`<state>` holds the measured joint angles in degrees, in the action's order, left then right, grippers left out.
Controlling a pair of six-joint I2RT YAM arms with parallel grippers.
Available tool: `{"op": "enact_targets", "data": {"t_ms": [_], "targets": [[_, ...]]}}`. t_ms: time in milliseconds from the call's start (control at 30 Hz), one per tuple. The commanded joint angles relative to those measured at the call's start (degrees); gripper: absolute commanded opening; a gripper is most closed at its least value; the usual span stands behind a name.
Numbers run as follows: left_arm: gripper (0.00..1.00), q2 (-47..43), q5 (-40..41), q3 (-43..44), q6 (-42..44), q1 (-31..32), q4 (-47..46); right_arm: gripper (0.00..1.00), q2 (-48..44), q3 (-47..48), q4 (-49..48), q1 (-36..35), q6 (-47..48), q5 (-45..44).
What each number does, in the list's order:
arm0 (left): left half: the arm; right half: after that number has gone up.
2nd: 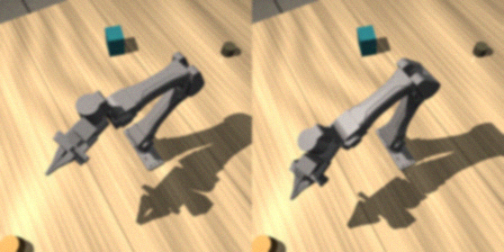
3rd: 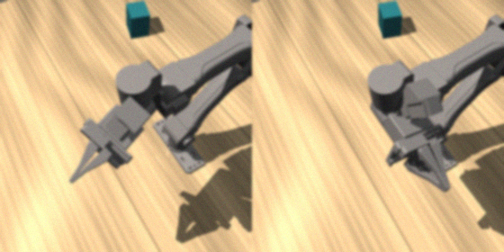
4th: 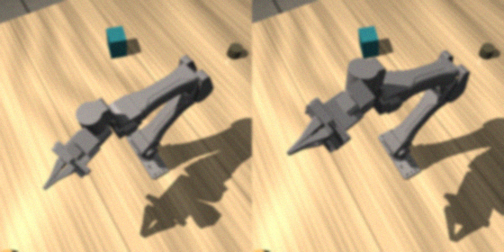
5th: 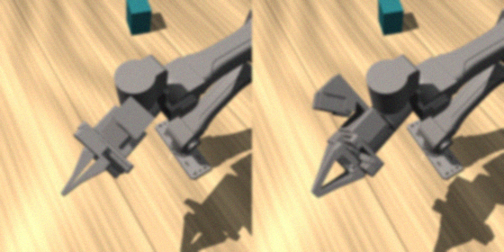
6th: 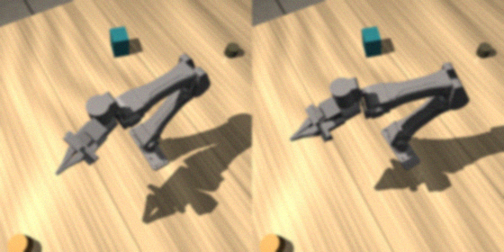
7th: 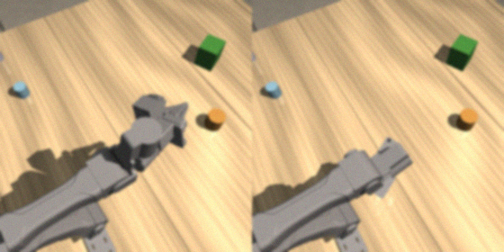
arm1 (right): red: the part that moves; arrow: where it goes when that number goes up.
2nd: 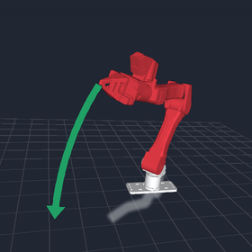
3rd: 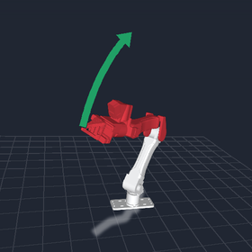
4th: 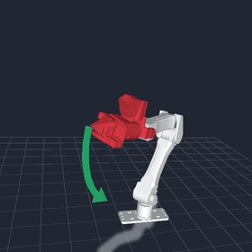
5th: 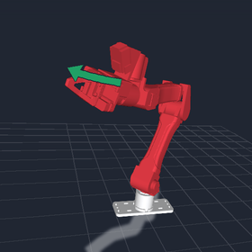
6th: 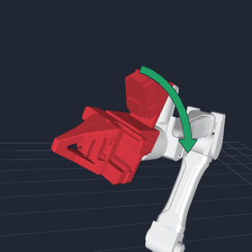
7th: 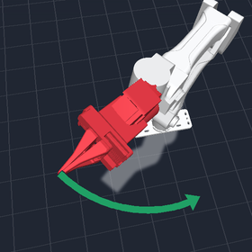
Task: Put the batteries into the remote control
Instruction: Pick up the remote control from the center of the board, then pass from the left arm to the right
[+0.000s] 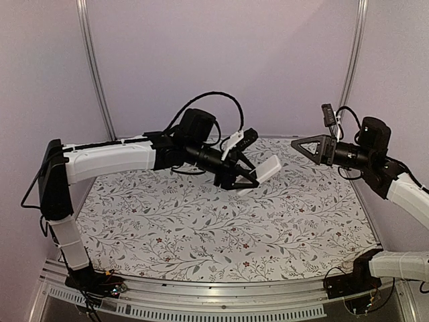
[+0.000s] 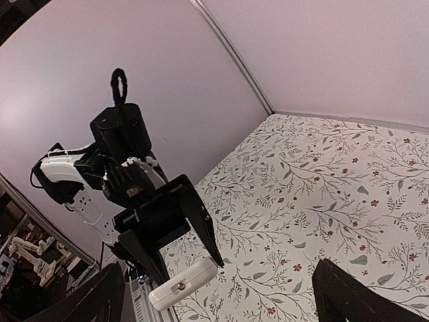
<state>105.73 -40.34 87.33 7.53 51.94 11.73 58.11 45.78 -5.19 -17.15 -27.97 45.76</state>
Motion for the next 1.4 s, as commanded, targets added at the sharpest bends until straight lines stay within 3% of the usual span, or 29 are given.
{"op": "enact_targets", "data": {"t_ms": [0,200,667,800,1033,1133,1367], "targets": [[0.31,-2.48,-9.61,-3.06,-3.15,-0.35,-5.12,0.98,-1.21,1.77,0.41,-4.22,4.6,4.56],[0.29,-5.99,-13.5,-8.89,-10.18,-0.33,-17.23,0.97,0.71,3.28,1.13,-11.84,6.22,4.35],[0.29,-6.04,-14.59,-9.85,-14.4,-0.48,-21.7,0.87,6.5,7.14,3.7,-18.41,8.86,4.34],[0.29,-5.56,-13.32,-9.99,-14.44,-0.59,-21.92,0.78,7.31,7.46,3.71,-18.56,8.58,4.21],[0.3,-5.02,-10.7,-10.4,-14.8,-1.42,-22.07,0.45,8.07,7.4,3.7,-18.54,7.95,3.93],[0.33,-5.23,-8.79,-10.81,-14.98,-1.82,-22.17,0.36,8.4,7.31,3.87,-18.54,7.61,2.51],[0.43,-5.47,-5.51,-11.39,-14.95,-1.93,-21.63,0.23,9.95,7.35,3.81,-18.56,5.88,0.17]]}}
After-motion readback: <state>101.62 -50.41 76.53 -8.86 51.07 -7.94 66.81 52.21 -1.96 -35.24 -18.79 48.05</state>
